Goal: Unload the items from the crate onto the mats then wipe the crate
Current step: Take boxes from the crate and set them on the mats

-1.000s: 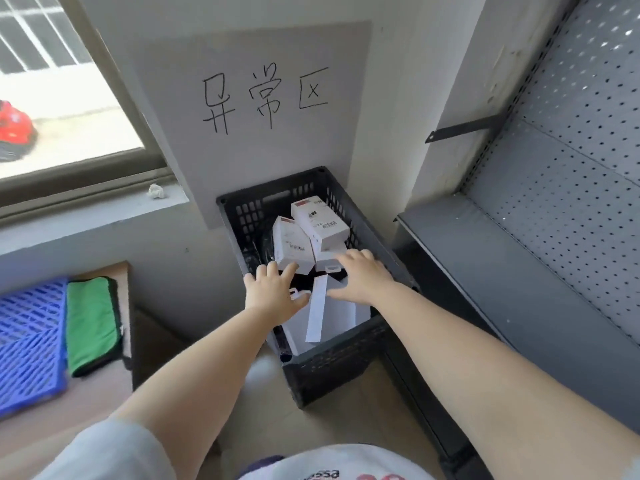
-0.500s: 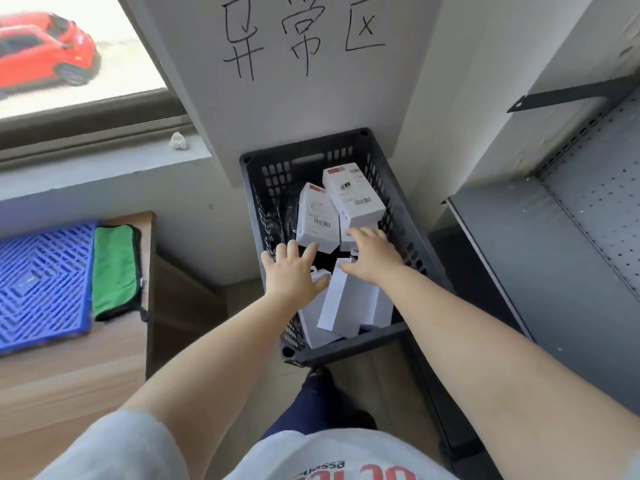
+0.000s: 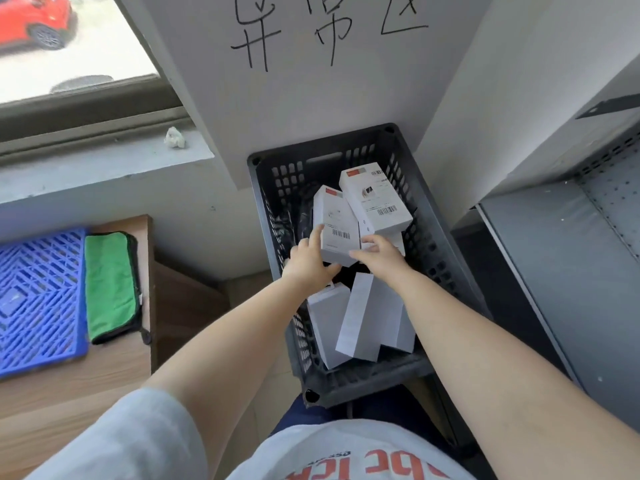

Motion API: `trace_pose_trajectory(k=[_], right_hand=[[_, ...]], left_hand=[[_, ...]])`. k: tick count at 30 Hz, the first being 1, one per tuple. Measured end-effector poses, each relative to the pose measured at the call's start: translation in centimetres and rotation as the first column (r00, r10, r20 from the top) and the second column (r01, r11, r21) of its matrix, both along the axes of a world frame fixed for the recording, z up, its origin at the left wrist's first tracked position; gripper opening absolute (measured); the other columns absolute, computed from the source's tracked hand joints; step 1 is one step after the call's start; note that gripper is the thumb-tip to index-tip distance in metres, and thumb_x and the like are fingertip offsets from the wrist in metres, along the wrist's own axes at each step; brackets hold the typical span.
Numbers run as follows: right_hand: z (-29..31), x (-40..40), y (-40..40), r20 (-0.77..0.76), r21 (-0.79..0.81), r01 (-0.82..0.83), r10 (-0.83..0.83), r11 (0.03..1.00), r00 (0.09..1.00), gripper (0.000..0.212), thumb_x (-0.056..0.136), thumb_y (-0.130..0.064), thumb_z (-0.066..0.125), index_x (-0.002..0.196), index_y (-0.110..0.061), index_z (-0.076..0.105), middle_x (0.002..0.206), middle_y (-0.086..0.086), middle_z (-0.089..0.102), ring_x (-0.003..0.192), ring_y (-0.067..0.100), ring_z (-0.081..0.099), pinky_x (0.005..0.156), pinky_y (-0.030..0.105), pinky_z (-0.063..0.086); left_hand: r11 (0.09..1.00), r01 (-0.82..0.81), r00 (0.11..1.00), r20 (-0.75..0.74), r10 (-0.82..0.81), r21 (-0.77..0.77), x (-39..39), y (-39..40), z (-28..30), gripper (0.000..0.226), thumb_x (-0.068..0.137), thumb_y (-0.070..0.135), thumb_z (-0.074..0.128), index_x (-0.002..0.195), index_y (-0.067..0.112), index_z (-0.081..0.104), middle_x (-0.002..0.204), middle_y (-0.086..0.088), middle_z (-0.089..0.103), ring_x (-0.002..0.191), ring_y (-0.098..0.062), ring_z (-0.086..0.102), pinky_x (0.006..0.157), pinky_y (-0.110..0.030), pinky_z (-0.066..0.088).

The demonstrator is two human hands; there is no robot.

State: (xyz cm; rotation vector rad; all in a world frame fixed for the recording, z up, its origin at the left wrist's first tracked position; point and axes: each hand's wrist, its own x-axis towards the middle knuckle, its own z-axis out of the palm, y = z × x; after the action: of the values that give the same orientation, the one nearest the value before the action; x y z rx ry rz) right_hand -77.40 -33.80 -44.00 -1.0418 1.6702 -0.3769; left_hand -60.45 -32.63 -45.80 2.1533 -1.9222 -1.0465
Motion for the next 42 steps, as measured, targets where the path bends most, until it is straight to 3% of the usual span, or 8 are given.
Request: trace_pose_trajectory(k=[3,8,13,17,23,30,36,42], right_hand=[[-1.1,0.2,-1.7,0.102,0.085,0.139,-0.147,0.987,0.984,0.026,0.088,-0.039,0.06,0.111,-0.028,0.06,0.117,0.001,0.062,0.106,0.021,0.059,0.097,0.042,0.049],[-2.5,-0.1,-2.8,0.237,0.221,0.19,-0.242,0.957,0.941,0.026,0.098,-0.021,0.045,0.121,-0.02,0.058,0.118,0.01,0.064,0.098,0.023,0.061,0.09,0.036,0.051],[-2.9,-1.0,-3.8,0.297,0.278,0.193,-0.275,0.941,0.915,0.022,0.097,-0.016,0.051,0.117,-0.02,0.06,0.117,0.007,0.063,0.108,0.029,0.062,0.084,0.036,0.054],[-2.9,-1.6,-4.1,0.323,0.295,0.114,-0.212,0.949,0.923,0.028,0.098,-0.012,0.05,0.124,-0.019,0.058,0.12,0.006,0.063,0.109,0.028,0.062,0.089,0.038,0.052],[-1.1,-2.5,-4.3,0.295,0.134,-0.078,0.035,0.988,0.955,0.045,0.097,0.002,0.045,0.135,-0.02,0.049,0.13,0.001,0.055,0.112,0.019,0.057,0.082,0.027,0.05],[1.6,0.2,-6.8,0.206,-0.149,-0.04,0.07,0.988,0.976,0.047,0.098,-0.01,0.051,0.142,-0.023,0.042,0.139,-0.003,0.049,0.117,0.013,0.048,0.093,0.028,0.041],[5.2,-0.3,-9.5,0.621,0.117,0.044,-0.107,0.992,0.776,0.032,0.097,-0.018,0.056,0.128,-0.024,0.053,0.125,0.006,0.063,0.116,0.027,0.058,0.096,0.049,0.049],[8.6,-1.2,-10.8,0.722,0.079,-0.153,0.049,0.985,0.69,0.036,0.094,-0.006,0.056,0.129,-0.015,0.058,0.125,0.012,0.065,0.113,0.031,0.061,0.094,0.048,0.052]], left_hand=[[0.94,-0.295,0.885,-0.324,0.336,0.169,0.3,-1.7,-0.6,0.086,0.083,0.043,0.065,0.152,0.032,0.015,0.146,-0.01,0.043,0.127,-0.031,0.048,0.104,-0.044,0.044],[0.719,-0.536,0.593,-0.409,0.693,0.442,0.0,-4.4,-0.4,0.062,0.096,0.042,0.054,0.15,0.021,0.031,0.141,-0.009,0.046,0.121,-0.029,0.05,0.095,-0.04,0.049],[0.778,-0.46,0.735,-0.307,0.604,0.428,-0.3,-6.1,-0.4,0.033,0.09,0.044,0.063,0.102,0.013,0.064,0.072,-0.004,0.052,0.059,-0.017,0.047,0.056,-0.025,0.044],[0.776,-0.469,0.805,-0.157,0.572,0.422,-0.4,-6.8,0.4,0.035,0.087,0.045,0.068,0.09,0.01,0.066,0.059,0.002,0.048,0.044,-0.011,0.038,0.044,-0.02,0.032],[0.749,-0.511,0.731,-0.245,0.637,0.422,0.9,-6.8,1.1,0.025,0.089,0.039,0.067,0.089,0.015,0.064,0.094,-0.005,0.068,0.091,-0.024,0.067,0.088,-0.039,0.058],[0.805,-0.494,0.588,-0.557,0.587,0.328,0.8,-5.5,4.9,0.003,0.095,0.021,0.063,0.097,0.021,0.063,0.106,-0.003,0.071,0.092,-0.019,0.071,0.076,-0.031,0.059],[0.839,-0.433,0.444,-0.732,0.517,0.329,1.6,-5.6,8.6,0.018,0.095,0.018,0.062,0.112,0.021,0.06,0.108,-0.002,0.074,0.098,-0.023,0.072,0.091,-0.039,0.056],[0.82,-0.473,0.312,-0.81,0.497,0.321,3.3,-4.6,11.5,0.04,0.091,0.006,0.064,0.128,0.016,0.055,0.114,-0.008,0.073,0.101,-0.027,0.071,0.093,-0.042,0.055]])
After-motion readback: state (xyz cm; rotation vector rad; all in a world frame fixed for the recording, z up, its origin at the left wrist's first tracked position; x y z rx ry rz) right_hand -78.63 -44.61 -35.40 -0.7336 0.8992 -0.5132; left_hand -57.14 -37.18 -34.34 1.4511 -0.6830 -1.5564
